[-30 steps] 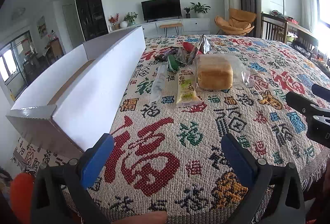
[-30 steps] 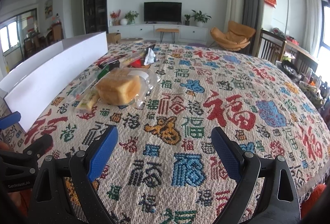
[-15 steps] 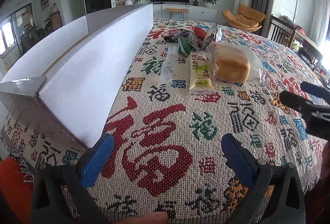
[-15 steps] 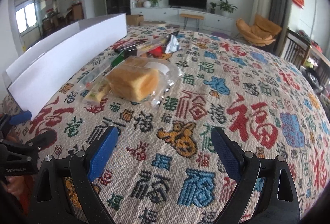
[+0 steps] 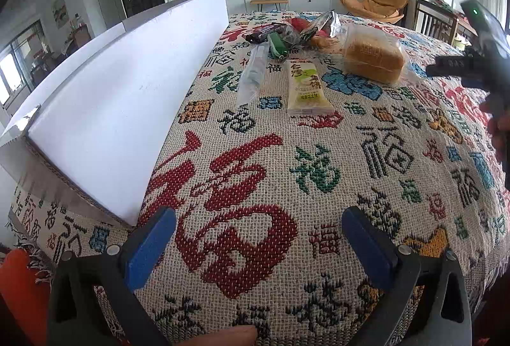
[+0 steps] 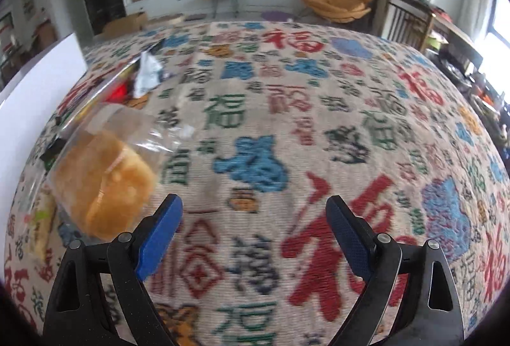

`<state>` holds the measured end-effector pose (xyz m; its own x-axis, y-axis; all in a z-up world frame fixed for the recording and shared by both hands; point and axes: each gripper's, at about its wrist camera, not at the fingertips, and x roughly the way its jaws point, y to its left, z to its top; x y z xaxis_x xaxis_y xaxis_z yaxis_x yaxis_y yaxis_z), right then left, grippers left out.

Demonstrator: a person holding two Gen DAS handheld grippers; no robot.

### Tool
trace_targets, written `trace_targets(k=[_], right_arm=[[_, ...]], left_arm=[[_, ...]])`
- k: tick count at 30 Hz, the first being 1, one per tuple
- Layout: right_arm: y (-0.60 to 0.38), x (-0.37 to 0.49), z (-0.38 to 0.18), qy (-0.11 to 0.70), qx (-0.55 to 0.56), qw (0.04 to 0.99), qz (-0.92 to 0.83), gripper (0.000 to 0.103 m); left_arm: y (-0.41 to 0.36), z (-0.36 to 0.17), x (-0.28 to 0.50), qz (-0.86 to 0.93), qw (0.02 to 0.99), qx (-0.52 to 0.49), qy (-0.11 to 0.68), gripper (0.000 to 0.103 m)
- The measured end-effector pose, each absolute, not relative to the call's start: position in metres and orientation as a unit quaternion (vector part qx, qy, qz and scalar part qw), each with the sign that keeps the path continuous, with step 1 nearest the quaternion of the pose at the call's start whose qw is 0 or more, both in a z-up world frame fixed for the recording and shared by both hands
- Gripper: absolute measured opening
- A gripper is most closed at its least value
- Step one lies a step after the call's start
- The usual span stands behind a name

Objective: Organize snacks
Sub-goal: 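Reach the left tool toward the clear tube snack and grasp it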

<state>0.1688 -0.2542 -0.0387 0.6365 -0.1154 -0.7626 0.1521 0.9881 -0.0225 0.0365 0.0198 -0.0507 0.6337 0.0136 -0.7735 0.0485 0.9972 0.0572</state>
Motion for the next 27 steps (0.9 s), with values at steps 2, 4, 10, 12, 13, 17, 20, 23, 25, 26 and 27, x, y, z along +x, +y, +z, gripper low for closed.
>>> trace_targets(k=[2,4,10,12,13,17,20,23,25,26,27], right_arm=[[-0.271,0.157,-0.042,0.417,-0.004,0.905,-0.082,0.093],[-0.279,0.149,-0.051,0.421,-0.03,0.903,-0.082,0.093],[-0.308,0.145,-0.055,0.436,0.041,0.896,-0.068,0.095],[-0.305,0.146,-0.055,0.437,0.035,0.896,-0.071,0.094],[-0.305,0.147,-0.055,0.437,0.035,0.896,-0.071,0.094],[-0.302,0.147,-0.055,0.438,0.036,0.896,-0.07,0.095],[-0.303,0.148,-0.056,0.438,0.037,0.896,-0.07,0.095],[-0.302,0.148,-0.055,0.438,0.037,0.896,-0.07,0.095],[-0.302,0.148,-0.055,0.438,0.036,0.896,-0.07,0.095],[-0.302,0.148,-0.056,0.437,0.036,0.896,-0.07,0.095],[-0.303,0.148,-0.056,0.437,0.037,0.896,-0.07,0.095]], left_arm=[[0.017,-0.043,0.045,-0.011,0.902,0.036,0.43,0.103],[0.011,-0.027,0.064,-0.025,0.904,0.047,0.424,0.103],[0.001,0.023,0.157,-0.062,0.897,0.052,0.435,0.103],[0.003,0.02,0.198,-0.054,0.885,0.042,0.46,0.103],[0.005,0.015,0.214,-0.052,0.878,0.035,0.475,0.103],[0.009,-0.008,0.251,-0.035,0.859,0.019,0.51,0.1],[0.01,-0.018,0.255,-0.041,0.858,0.003,0.512,0.1],[0.016,-0.03,0.257,-0.05,0.853,-0.02,0.52,0.1],[0.016,-0.04,0.258,-0.064,0.85,-0.018,0.522,0.101],[0.017,-0.043,0.258,-0.075,0.851,-0.022,0.519,0.101],[0.017,-0.044,0.258,-0.085,0.852,-0.029,0.515,0.102]])
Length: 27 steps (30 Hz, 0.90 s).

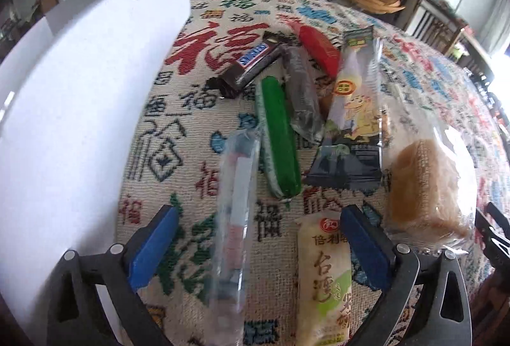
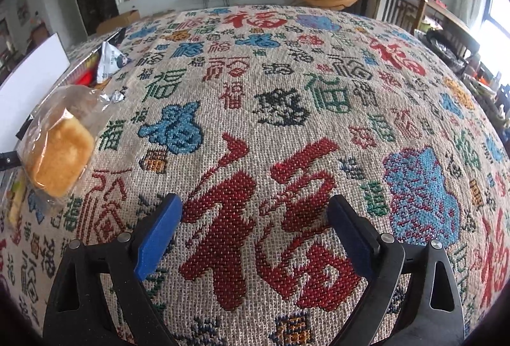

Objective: Organize snacks
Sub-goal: 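Reach the left tool toward the clear tube snack and grasp it, then carry the clear tube snack with the left tool into the white box and release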

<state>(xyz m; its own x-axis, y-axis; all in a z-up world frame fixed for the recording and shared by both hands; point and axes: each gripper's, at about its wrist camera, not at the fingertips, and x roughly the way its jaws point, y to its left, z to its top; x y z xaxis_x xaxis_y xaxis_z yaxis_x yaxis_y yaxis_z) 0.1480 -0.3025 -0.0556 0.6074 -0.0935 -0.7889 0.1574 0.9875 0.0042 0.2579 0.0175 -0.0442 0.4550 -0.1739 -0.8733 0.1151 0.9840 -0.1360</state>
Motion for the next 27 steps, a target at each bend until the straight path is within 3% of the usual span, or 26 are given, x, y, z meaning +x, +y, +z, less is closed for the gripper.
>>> trace_targets(k=[6,9,12,14,16,20,22,27], right_arm=[[-0.303,0.148,-0.056,0.437,0.036,0.896,-0.07,0.095],[-0.302,0.148,-0.055,0.438,0.036,0.896,-0.07,0.095],[-0.303,0.148,-0.056,0.437,0.036,0.896,-0.07,0.095],[-0.303,0.148,-0.055,0.438,0.036,0.896,-0.07,0.095],[-0.301,0.148,-0.055,0.438,0.036,0.896,-0.07,0.095],[-0.302,0.148,-0.055,0.437,0.036,0.896,-0.07,0.095],[-0.301,0.148,-0.055,0.437,0.036,0.896,-0.07,0.095],[-0.303,0.148,-0.056,0.437,0.036,0.896,-0.07,0.095]], left_arm=[[0.011,-0.045,0.27,-0.094,0.841,-0.002,0.532,0.103],[0.021,-0.041,0.283,-0.106,0.819,-0.04,0.563,0.101],[0.04,-0.037,0.283,-0.078,0.829,-0.088,0.547,0.075],[0.05,-0.036,0.277,-0.074,0.835,-0.108,0.534,0.051],[0.055,-0.038,0.27,-0.093,0.831,-0.128,0.533,0.037],[0.04,-0.036,0.237,-0.098,0.839,-0.072,0.53,0.034],[0.033,-0.035,0.207,-0.098,0.844,-0.045,0.525,0.021],[0.049,-0.037,0.146,-0.104,0.851,-0.078,0.509,0.02]])
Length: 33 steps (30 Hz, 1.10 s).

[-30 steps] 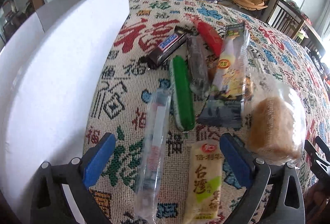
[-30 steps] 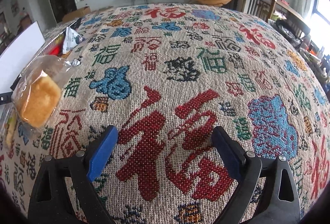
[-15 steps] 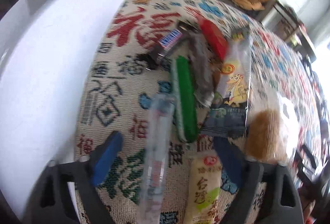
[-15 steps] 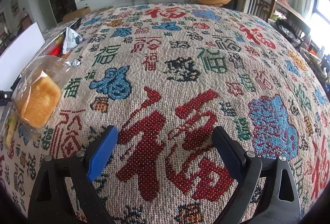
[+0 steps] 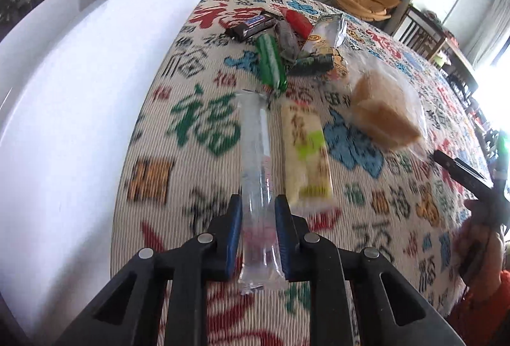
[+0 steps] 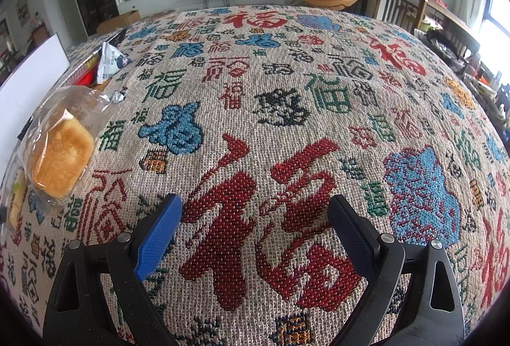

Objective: Organize snacks
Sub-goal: 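Carry the clear tube snack with the left tool into the white box and release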

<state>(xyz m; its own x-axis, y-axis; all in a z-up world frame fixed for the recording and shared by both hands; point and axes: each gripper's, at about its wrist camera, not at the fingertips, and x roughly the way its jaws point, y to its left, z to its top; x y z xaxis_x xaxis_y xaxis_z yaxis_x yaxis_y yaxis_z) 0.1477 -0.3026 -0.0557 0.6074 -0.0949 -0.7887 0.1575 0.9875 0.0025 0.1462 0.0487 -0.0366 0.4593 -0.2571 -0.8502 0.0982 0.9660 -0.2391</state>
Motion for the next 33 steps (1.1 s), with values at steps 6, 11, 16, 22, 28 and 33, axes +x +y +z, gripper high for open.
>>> trace_targets(k=[6,11,16,22,28,33], right_arm=[[-0.305,0.151,-0.057,0.439,0.037,0.895,-0.069,0.096],[-0.306,0.152,-0.058,0.446,0.035,0.892,-0.063,0.096],[-0.259,0.124,-0.032,0.498,0.121,0.857,0.061,0.093],[-0.153,0.158,-0.012,0.526,0.139,0.822,0.166,0.092],[-0.076,0.209,-0.034,0.574,0.087,0.803,0.131,0.091],[-0.047,0.221,-0.056,0.597,0.027,0.796,0.094,0.081]], left_arm=[[0.045,-0.037,0.124,-0.098,0.865,-0.042,0.491,0.019],[0.053,-0.039,0.108,-0.105,0.868,-0.063,0.481,0.018],[0.05,-0.038,0.096,-0.112,0.868,-0.042,0.482,0.024],[0.047,-0.039,0.114,-0.1,0.875,-0.015,0.473,0.018],[0.059,-0.039,0.08,-0.113,0.874,-0.065,0.468,0.017],[0.061,-0.035,0.069,-0.119,0.876,-0.08,0.461,0.017]])
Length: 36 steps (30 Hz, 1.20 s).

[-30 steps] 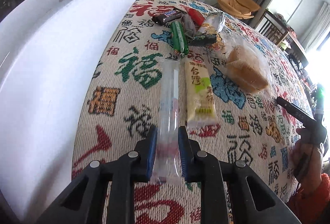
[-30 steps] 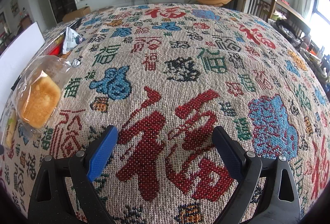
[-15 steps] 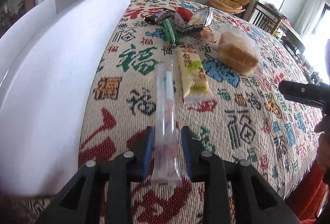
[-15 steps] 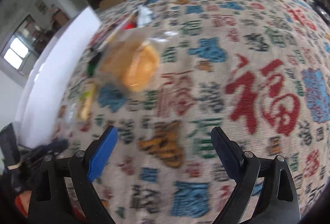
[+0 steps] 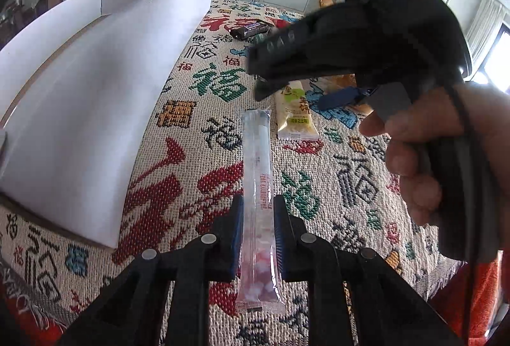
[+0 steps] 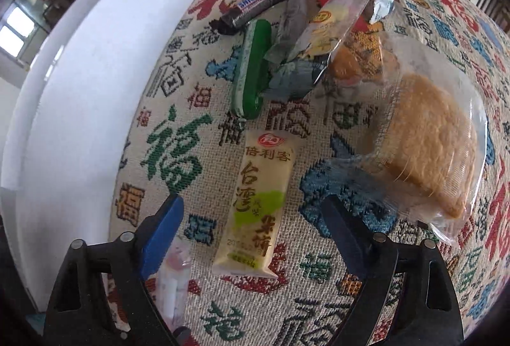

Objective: Organize snacks
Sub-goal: 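Carry the clear tube snack with the left tool into the white box and release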

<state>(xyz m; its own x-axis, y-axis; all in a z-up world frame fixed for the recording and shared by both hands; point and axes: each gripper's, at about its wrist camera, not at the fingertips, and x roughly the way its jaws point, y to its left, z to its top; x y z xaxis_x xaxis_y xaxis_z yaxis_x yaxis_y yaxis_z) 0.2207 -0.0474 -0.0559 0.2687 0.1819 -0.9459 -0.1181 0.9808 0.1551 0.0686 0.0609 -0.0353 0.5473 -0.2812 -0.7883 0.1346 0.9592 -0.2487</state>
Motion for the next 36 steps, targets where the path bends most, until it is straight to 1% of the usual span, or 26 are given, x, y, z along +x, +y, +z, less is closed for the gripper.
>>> trace_targets(k=[1,2,5,7,10,12,14,17,20,21,22,23,24,25,26,28,30,33,34,36], right_arm=[[-0.048,0.22,-0.053,0.589,0.01,0.803,0.088,0.051],[-0.05,0.22,-0.052,0.587,-0.005,0.805,0.081,0.029],[-0.07,0.217,-0.045,0.595,0.023,0.798,0.096,0.03],[-0.081,0.212,-0.03,0.586,0.031,0.802,0.113,0.03],[-0.088,0.205,0.01,0.559,0.048,0.815,0.141,0.03],[-0.081,0.204,0.046,0.532,0.052,0.828,0.169,0.03],[-0.062,0.202,0.085,0.504,0.058,0.836,0.21,0.03],[-0.014,0.201,0.125,0.47,0.05,0.839,0.269,0.03],[0.031,0.204,0.142,0.451,0.043,0.834,0.314,0.031],[0.044,0.207,0.141,0.447,0.04,0.834,0.32,0.033],[0.053,0.206,0.14,0.442,0.039,0.837,0.321,0.044],[0.058,0.208,0.137,0.436,0.039,0.84,0.321,0.055],[0.059,0.209,0.137,0.43,0.043,0.843,0.32,0.069],[0.054,0.209,0.136,0.422,0.051,0.848,0.316,0.067],[0.047,0.208,0.136,0.418,0.059,0.851,0.313,0.067],[0.02,0.207,0.131,0.411,0.062,0.861,0.295,0.067],[-0.01,0.201,0.13,0.402,0.05,0.877,0.257,0.067],[-0.081,0.194,0.103,0.393,0.033,0.903,0.17,0.071],[-0.112,0.19,0.087,0.391,0.027,0.911,0.13,0.071],[-0.167,0.181,0.058,0.398,0.015,0.916,0.056,0.071]], left_arm=[[0.063,-0.034,0.068,-0.12,0.876,-0.085,0.46,0.017],[0.065,-0.033,0.066,-0.123,0.875,-0.092,0.459,0.017],[0.068,-0.023,0.059,-0.134,0.875,-0.11,0.452,0.017],[0.069,-0.008,0.051,-0.154,0.872,-0.137,0.444,0.017],[0.078,0.029,0.041,-0.185,0.872,-0.176,0.417,0.017],[0.095,0.063,0.039,-0.19,0.884,-0.192,0.382,0.017],[0.118,0.089,0.041,-0.173,0.898,-0.195,0.354,0.017],[0.166,0.116,0.056,-0.107,0.921,-0.191,0.323,0.018],[0.21,0.116,0.083,-0.027,0.926,-0.17,0.335,0.019],[0.222,0.114,0.092,0.008,0.927,-0.158,0.341,0.021],[0.231,0.111,0.098,0.032,0.926,-0.151,0.343,0.032],[0.238,0.107,0.102,0.046,0.925,-0.148,0.347,0.051],[0.244,0.104,0.104,0.06,0.922,-0.15,0.351,0.061],[0.246,0.103,0.101,0.067,0.922,-0.154,0.348,0.073],[0.245,0.102,0.097,0.068,0.924,-0.158,0.34,0.078],[0.232,0.099,0.092,0.054,0.93,-0.157,0.327,0.081],[0.209,0.098,0.088,0.022,0.933,-0.15,0.327,0.081],[0.152,0.104,0.084,-0.058,0.936,-0.126,0.324,0.081],[0.133,0.105,0.082,-0.086,0.935,-0.117,0.324,0.082],[0.091,0.102,0.079,-0.144,0.927,-0.097,0.333,0.09]])
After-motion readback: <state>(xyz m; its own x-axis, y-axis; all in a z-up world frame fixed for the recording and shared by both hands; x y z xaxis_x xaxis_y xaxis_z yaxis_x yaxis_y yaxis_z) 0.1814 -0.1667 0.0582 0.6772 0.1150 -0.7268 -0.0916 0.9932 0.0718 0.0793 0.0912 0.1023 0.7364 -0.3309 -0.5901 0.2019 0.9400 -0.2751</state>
